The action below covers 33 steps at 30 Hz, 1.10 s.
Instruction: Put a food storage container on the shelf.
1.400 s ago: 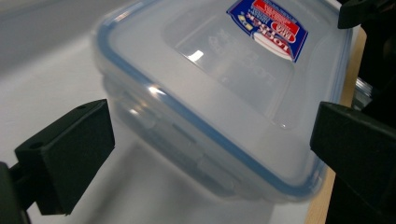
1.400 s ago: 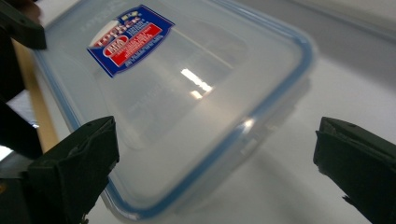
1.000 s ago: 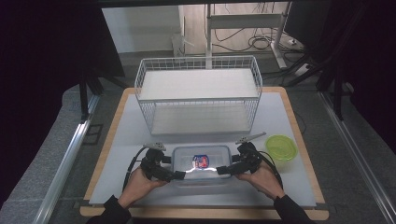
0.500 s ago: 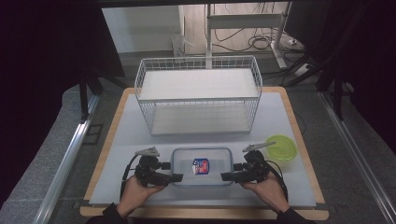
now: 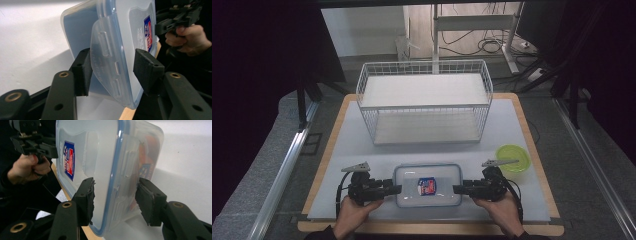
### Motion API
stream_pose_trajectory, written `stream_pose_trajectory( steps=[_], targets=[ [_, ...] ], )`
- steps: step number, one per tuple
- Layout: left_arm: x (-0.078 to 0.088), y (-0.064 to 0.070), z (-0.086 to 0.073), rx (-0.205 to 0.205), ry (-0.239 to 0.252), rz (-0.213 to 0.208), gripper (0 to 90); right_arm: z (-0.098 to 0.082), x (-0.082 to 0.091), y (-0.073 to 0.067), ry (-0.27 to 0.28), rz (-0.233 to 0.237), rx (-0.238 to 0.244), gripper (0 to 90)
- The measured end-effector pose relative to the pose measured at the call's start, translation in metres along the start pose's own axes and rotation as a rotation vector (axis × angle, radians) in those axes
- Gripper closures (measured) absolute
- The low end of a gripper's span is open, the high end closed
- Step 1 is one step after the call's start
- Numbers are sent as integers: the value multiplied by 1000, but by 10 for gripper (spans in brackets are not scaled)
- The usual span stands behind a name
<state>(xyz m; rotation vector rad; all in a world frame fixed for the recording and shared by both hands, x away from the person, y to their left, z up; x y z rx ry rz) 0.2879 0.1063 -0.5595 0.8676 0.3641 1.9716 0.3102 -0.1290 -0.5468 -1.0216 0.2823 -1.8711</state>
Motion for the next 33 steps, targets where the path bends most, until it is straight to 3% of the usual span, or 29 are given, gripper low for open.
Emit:
stream_pose_trajectory(
  steps=[8, 14, 20, 33],
  targets=[
    [0, 2, 1, 4, 11, 26, 507, -1, 1, -2, 10, -6, -41, 518],
    [0, 1, 5, 7, 22, 51, 507, 2, 1, -5, 24, -27, -14, 522],
    [0, 3, 11, -24, 24, 86, 501, 9, 4, -7, 45, -43, 15, 518],
    [9, 10, 43, -77, 75, 103, 498, 38, 15, -14, 106, -38, 63, 518]
  ],
)
Point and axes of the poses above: each handheld gripper's, and its own axes: x roughly backward along the jaws, z roughly out of its top, y roughly to its right, the point moved 10 cm from there along -x, roughly forward along the jaws, and after that the axes turned 2 degrees about z, right-handed, at the moved point
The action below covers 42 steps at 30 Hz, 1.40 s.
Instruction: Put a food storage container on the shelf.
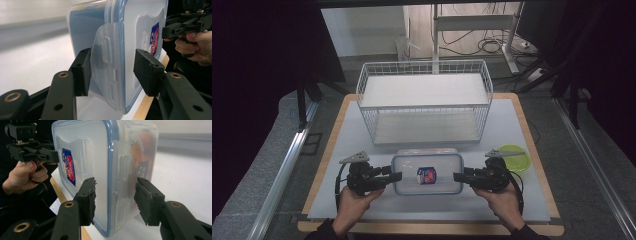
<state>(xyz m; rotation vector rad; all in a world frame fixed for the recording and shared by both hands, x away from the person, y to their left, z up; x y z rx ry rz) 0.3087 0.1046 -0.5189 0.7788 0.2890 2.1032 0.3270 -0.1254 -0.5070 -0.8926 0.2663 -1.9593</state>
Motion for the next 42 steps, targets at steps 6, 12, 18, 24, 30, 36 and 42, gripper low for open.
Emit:
stream_pose_trajectory(
  steps=[6, 12, 18, 24, 30, 36, 42],
  targets=[
    [3, -1, 23, -20, 16, 8, 498, 18, 2, 1, 21, 9, 5, 517],
    [7, 0, 44, -35, 33, 10, 498, 40, 6, -2, 35, 7, 27, 517],
    [14, -1, 64, -38, 47, 11, 498, 61, 9, -6, 62, 7, 40, 518],
    [23, 0, 86, -42, 55, 18, 498, 84, 11, -13, 85, 18, 47, 518],
    [29, -1, 110, -42, 57, 17, 499, 107, 14, -17, 106, 22, 50, 519],
    [32, -3, 136, -46, 71, 4, 500, 132, 18, -19, 125, 17, 53, 519],
    [38, -6, 164, -50, 88, -1, 501, 157, 20, -22, 142, 22, 45, 520]
  ],
)
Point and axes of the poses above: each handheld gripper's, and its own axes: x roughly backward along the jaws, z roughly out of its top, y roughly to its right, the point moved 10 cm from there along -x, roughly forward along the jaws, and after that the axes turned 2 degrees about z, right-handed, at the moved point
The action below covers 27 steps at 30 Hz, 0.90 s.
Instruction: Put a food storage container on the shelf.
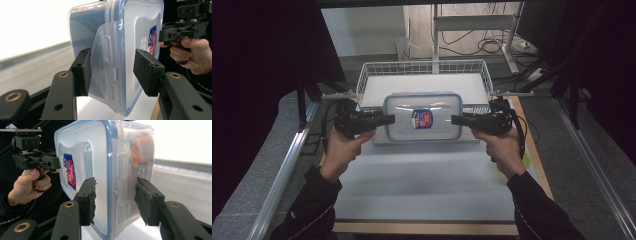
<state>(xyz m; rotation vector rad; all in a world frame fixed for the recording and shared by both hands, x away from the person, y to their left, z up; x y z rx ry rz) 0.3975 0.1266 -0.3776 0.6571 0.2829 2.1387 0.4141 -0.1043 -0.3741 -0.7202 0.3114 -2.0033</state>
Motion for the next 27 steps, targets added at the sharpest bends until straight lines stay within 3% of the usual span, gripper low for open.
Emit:
stream_pose_trajectory(
  steps=[14, 27],
  targets=[
    [-3, -18, 38, 37, 30, -12, 505, 41, -10, 7, 25, -10, -4, 519],
    [-11, -29, 74, 40, 31, -1, 511, 73, -15, 24, 48, 17, -53, 518]
  ],
)
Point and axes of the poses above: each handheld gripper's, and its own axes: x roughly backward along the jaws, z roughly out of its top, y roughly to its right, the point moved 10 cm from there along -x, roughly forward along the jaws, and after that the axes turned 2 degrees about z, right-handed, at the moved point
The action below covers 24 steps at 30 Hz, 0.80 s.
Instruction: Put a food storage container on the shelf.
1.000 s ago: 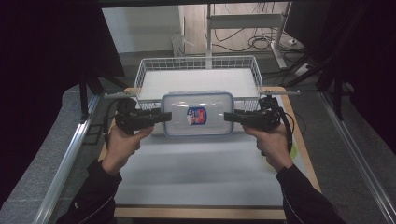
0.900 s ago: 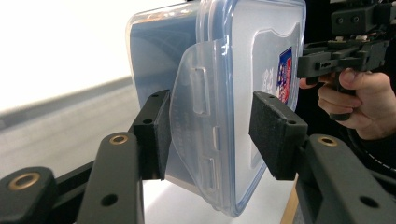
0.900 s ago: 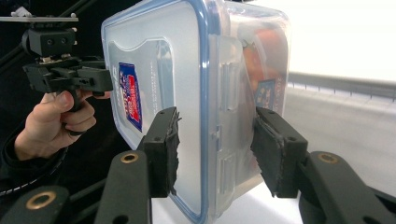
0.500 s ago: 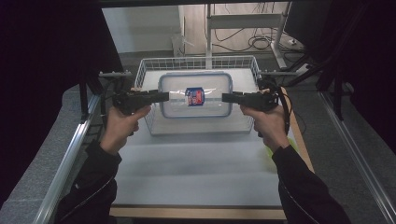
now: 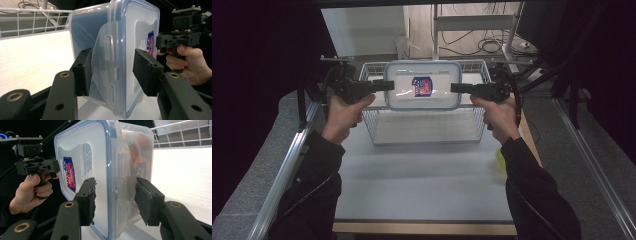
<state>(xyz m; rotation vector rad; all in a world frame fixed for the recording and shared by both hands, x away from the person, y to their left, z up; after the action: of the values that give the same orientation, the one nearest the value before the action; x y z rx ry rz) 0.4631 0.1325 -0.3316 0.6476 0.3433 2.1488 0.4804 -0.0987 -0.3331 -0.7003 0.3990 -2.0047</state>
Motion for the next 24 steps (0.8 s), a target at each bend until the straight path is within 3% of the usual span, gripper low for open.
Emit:
stream_pose_trajectory(
  steps=[12, 17, 24],
  targets=[
    [-20, -22, 1, 53, -2, -9, 511, 11, -11, 24, -1, -24, -43, 519],
    [-23, -27, 0, 54, -6, -2, 508, 12, -14, 29, -6, -29, -53, 518],
    [-28, -29, -1, -6, -1, 39, 467, 12, -16, 33, 4, -13, -73, 517]
  ],
)
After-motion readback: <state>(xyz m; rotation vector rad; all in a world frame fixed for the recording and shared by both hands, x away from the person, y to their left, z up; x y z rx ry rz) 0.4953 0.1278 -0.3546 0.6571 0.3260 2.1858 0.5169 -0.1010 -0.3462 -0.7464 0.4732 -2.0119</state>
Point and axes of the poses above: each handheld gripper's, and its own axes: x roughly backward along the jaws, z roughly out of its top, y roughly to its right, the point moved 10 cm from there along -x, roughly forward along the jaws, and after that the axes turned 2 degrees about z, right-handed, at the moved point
